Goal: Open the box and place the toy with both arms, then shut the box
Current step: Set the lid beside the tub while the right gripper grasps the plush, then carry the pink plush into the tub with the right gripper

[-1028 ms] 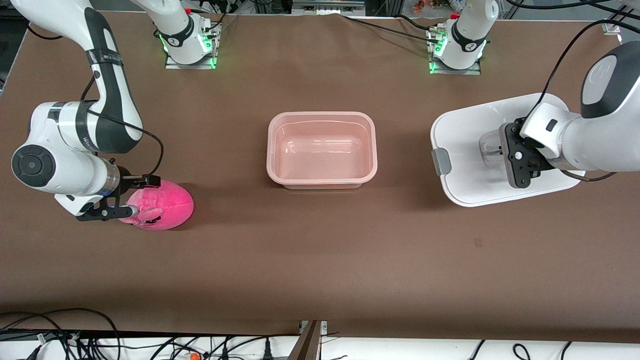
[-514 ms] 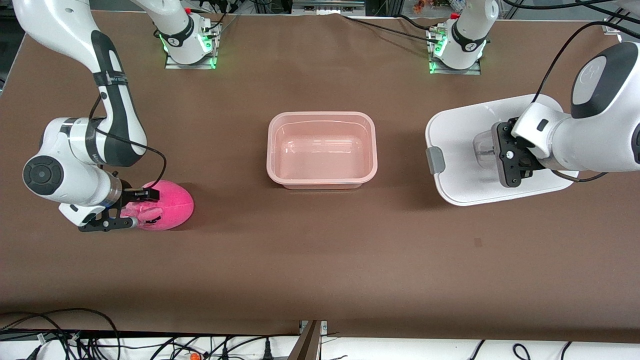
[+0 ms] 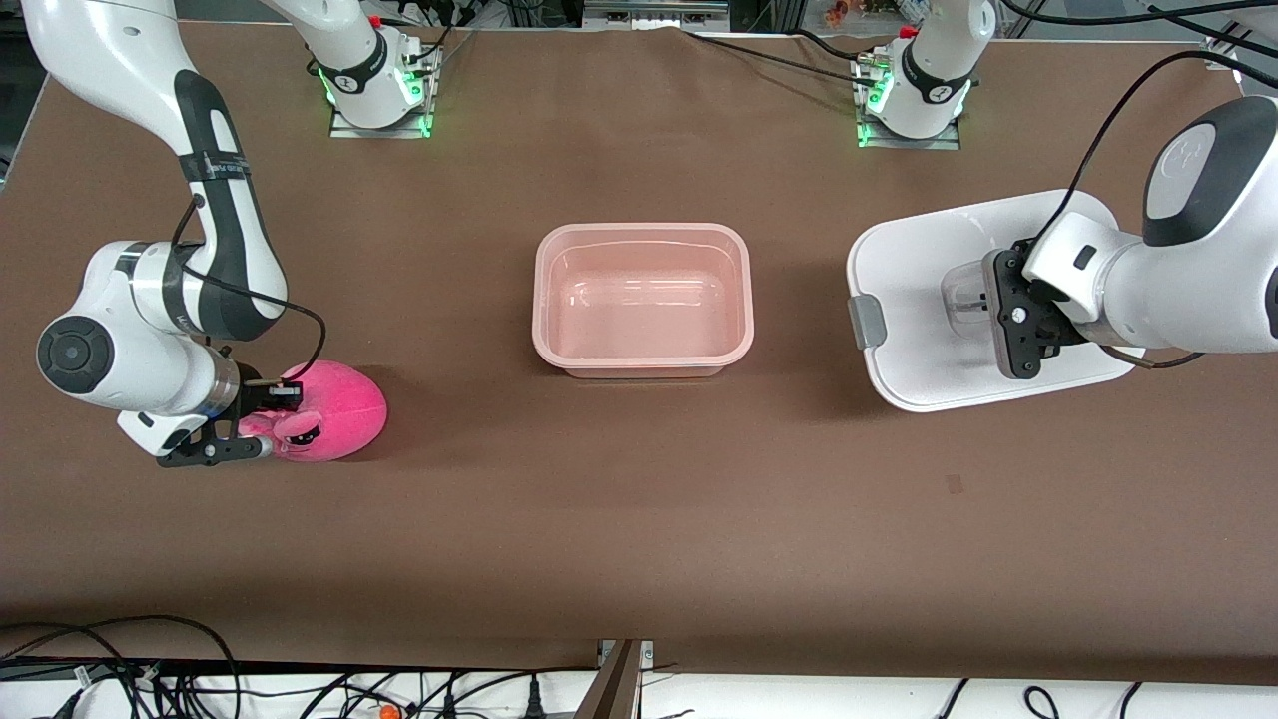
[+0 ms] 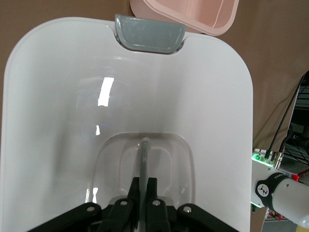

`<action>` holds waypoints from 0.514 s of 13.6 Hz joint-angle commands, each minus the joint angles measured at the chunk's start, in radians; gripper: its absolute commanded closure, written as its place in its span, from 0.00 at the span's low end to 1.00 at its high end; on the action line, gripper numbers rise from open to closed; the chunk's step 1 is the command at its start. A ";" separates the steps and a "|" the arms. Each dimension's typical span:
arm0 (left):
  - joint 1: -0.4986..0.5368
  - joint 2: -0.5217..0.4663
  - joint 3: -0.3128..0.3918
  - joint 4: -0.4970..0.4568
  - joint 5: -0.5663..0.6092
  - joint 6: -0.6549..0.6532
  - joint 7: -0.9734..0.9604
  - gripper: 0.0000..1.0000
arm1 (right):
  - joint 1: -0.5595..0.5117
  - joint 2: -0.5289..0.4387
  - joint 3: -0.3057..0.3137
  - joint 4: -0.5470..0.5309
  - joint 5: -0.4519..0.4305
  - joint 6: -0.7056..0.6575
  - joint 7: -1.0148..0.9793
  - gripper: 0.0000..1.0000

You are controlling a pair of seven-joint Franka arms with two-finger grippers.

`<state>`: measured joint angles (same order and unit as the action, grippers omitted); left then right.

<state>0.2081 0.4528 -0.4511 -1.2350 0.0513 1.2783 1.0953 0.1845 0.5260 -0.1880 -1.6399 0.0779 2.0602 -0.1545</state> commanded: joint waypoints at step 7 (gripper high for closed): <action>0.002 0.009 -0.001 0.028 -0.024 -0.007 -0.002 1.00 | 0.019 -0.070 0.010 0.128 0.006 -0.211 -0.227 1.00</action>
<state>0.2081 0.4535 -0.4511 -1.2349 0.0505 1.2783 1.0953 0.1879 0.4799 -0.1841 -1.5877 0.0783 1.9674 -0.3190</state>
